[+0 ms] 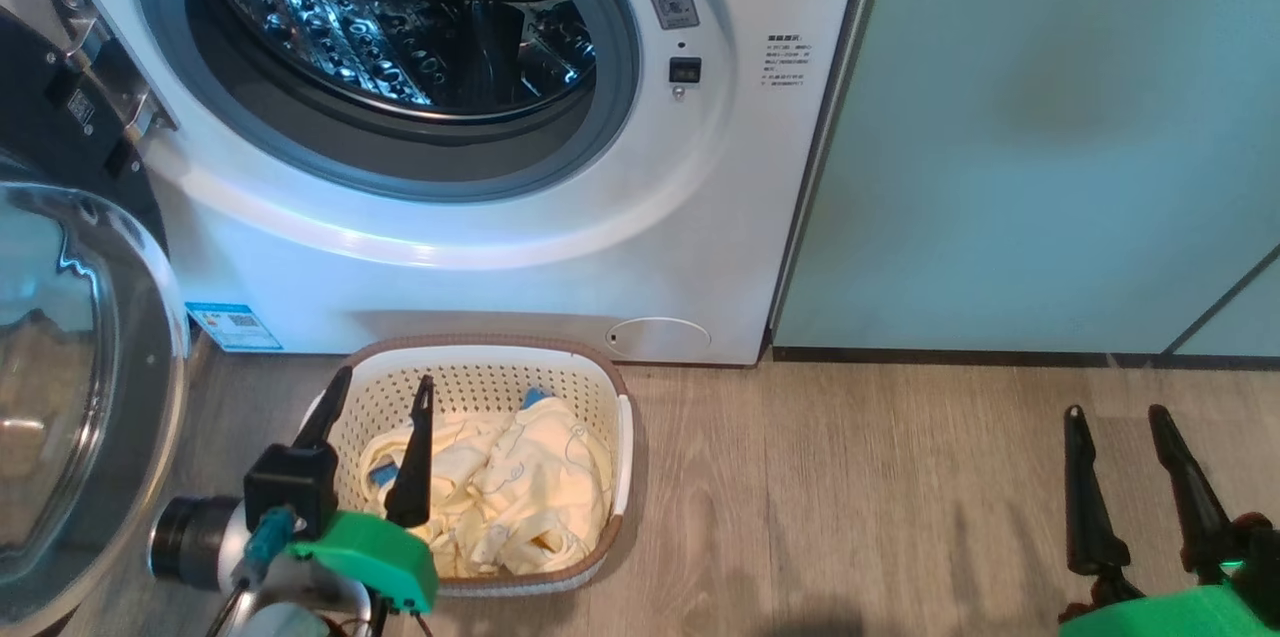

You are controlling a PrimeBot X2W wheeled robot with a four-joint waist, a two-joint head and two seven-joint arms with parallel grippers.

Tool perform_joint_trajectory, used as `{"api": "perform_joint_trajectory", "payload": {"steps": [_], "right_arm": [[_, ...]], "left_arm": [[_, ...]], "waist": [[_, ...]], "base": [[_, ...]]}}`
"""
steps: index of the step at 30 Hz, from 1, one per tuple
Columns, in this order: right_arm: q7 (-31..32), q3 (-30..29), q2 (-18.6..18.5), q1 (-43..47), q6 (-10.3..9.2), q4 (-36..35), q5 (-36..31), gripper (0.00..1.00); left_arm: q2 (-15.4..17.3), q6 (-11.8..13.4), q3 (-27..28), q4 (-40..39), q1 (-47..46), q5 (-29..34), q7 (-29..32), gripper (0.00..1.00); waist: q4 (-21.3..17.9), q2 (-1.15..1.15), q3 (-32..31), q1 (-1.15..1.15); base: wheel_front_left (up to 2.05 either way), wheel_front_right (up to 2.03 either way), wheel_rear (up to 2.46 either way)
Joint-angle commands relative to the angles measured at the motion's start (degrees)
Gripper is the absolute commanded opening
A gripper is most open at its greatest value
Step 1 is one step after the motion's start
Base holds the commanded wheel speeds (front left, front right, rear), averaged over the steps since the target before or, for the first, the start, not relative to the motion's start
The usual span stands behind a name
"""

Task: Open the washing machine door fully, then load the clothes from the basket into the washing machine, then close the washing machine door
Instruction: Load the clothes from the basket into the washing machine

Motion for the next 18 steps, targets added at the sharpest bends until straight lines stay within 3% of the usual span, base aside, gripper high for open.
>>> {"api": "perform_joint_trajectory", "payload": {"steps": [1,18], "right_arm": [[-0.6,1.3,-0.7,-2.3,-0.16,-1.9,0.3,1.00],[-0.6,1.4,-0.7,-2.6,-0.16,-1.8,0.2,1.00]], "left_arm": [[1.1,0.3,2.0,-2.0,-2.5,-0.1,-0.6,1.00],[1.4,1.0,1.5,-2.1,-2.6,-1.1,-0.1,1.00]], "waist": [[0.0,0.00,0.0,0.00],[0.2,0.00,0.5,0.00]], "base": [[0.00,0.00,0.00],[0.00,0.00,0.00]]}}
